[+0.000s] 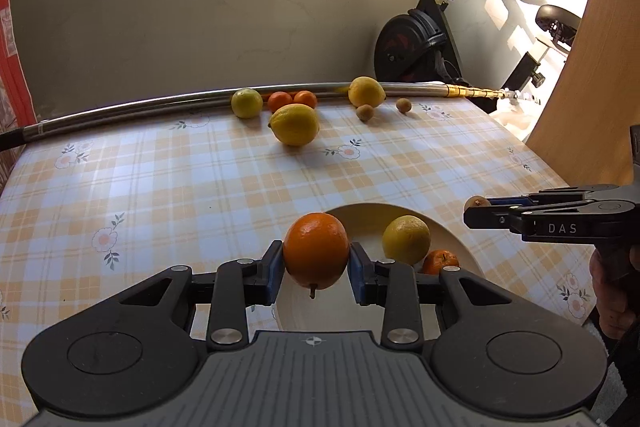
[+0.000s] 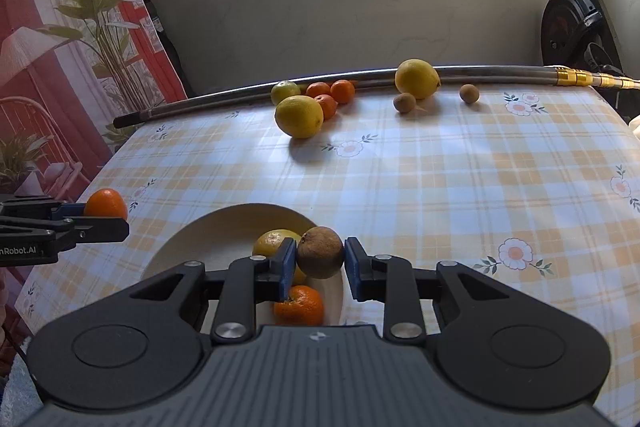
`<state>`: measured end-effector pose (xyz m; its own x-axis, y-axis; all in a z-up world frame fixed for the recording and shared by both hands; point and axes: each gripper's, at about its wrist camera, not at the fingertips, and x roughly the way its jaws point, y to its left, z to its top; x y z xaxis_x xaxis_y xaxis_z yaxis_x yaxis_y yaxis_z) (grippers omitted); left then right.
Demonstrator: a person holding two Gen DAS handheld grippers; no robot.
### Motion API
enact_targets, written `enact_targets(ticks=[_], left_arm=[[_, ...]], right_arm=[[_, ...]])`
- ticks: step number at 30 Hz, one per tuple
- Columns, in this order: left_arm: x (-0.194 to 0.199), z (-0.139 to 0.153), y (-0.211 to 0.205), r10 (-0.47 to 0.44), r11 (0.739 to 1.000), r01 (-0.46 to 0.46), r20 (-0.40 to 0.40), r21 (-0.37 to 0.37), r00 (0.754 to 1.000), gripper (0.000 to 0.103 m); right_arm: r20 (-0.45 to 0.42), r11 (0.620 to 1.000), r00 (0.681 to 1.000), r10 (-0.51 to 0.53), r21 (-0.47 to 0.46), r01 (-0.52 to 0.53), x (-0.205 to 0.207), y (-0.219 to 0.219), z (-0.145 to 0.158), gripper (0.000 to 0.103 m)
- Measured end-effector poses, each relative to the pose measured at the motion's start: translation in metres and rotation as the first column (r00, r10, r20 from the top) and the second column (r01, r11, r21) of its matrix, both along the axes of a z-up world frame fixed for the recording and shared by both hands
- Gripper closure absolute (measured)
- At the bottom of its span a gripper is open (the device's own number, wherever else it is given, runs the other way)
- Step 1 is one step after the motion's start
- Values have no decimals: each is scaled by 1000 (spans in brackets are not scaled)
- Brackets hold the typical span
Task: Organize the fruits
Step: 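Carry the orange and kiwi over the cream plate with both tools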
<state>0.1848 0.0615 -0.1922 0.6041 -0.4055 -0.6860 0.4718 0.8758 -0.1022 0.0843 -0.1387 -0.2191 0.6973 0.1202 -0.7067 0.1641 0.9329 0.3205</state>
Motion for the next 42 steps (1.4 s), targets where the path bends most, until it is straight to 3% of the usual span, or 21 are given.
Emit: enact_targets(ticks=[7,19,42], left_arm=[[1,-30,-12,-58,998,57,-59,-21,997,67],[18,-52,-17,-52,998,48,-113,-42,992,67],[56,-69,-60,-35,999,37,-144,11,989,67]], right_arm=[[-115,999,993,41,-30,-45,-16,22,-13,74],[-196,985,972,131,-89,-151,-5,50,-25,74],[-132,993,986,105,-46,-112,23,21,-41,74]])
